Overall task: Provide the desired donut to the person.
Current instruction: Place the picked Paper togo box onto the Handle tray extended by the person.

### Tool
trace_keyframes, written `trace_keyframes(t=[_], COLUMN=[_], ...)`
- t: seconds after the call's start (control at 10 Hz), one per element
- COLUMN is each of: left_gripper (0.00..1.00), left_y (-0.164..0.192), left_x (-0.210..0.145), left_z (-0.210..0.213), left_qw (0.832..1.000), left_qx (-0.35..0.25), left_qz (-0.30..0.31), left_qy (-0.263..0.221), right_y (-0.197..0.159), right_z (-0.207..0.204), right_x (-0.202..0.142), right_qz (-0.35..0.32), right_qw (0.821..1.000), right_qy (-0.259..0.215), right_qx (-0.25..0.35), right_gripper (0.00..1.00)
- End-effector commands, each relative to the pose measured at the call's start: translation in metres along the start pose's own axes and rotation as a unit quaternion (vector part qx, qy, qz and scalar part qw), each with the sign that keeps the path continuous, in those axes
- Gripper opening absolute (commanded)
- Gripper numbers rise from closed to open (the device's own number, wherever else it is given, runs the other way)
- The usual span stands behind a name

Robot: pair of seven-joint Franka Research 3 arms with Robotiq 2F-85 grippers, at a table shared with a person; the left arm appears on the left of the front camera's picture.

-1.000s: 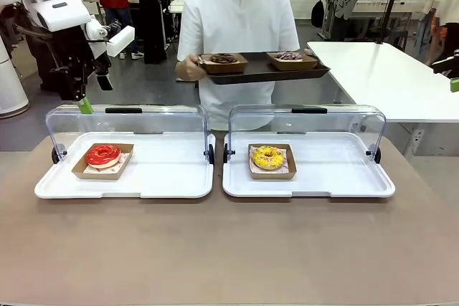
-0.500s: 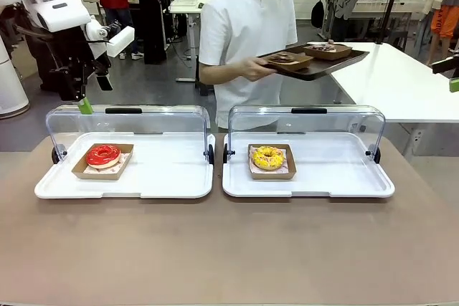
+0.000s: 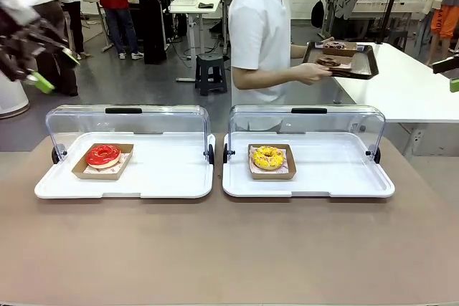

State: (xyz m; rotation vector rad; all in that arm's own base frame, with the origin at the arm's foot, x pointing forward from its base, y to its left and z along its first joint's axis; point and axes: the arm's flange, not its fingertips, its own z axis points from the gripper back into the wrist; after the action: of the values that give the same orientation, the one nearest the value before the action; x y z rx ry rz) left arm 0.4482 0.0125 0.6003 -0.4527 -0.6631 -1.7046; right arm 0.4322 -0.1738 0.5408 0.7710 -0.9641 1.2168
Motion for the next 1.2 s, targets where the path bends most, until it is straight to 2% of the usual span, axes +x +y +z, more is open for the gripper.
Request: trace_keyframes(t=[0.0, 0.2, 0.4, 0.7, 1.0, 1.1], left_gripper=[1.0, 1.0, 1.0, 1.0, 1.0, 1.0], left_y=[-0.015, -0.068, -0.103, -0.136, -0.138, -0.132], left_x=[-0.048, -0.097, -0.131, -0.169, -0.186, -0.186], left_z=[0.018, 0.008, 0.009, 0.002, 0.009, 0.011], left_qw=[0.994, 0.981, 0.965, 0.954, 0.95, 0.953], left_qx=[-0.007, 0.099, 0.163, 0.164, 0.149, 0.127], left_qz=[0.027, 0.09, 0.149, 0.171, 0.179, 0.175], left_qy=[-0.11, -0.138, -0.14, -0.183, -0.209, -0.212], right_y=[0.002, 0.002, 0.002, 0.002, 0.002, 0.002], right_z=[-0.002, -0.002, -0.002, -0.002, -0.002, -0.002], right_x=[0.001, 0.001, 0.001, 0.001, 0.001, 0.001], right_qz=[0.001, 0.001, 0.001, 0.001, 0.001, 0.001], right_qw=[1.0, 1.0, 1.0, 1.0, 1.0, 1.0], right_qy=[0.0, 0.0, 0.0, 0.0, 0.0, 0.0], right_qx=[-0.002, -0.002, -0.002, -0.002, -0.002, -0.002], right_gripper=[1.0, 1.0, 1.0, 1.0, 1.0, 1.0])
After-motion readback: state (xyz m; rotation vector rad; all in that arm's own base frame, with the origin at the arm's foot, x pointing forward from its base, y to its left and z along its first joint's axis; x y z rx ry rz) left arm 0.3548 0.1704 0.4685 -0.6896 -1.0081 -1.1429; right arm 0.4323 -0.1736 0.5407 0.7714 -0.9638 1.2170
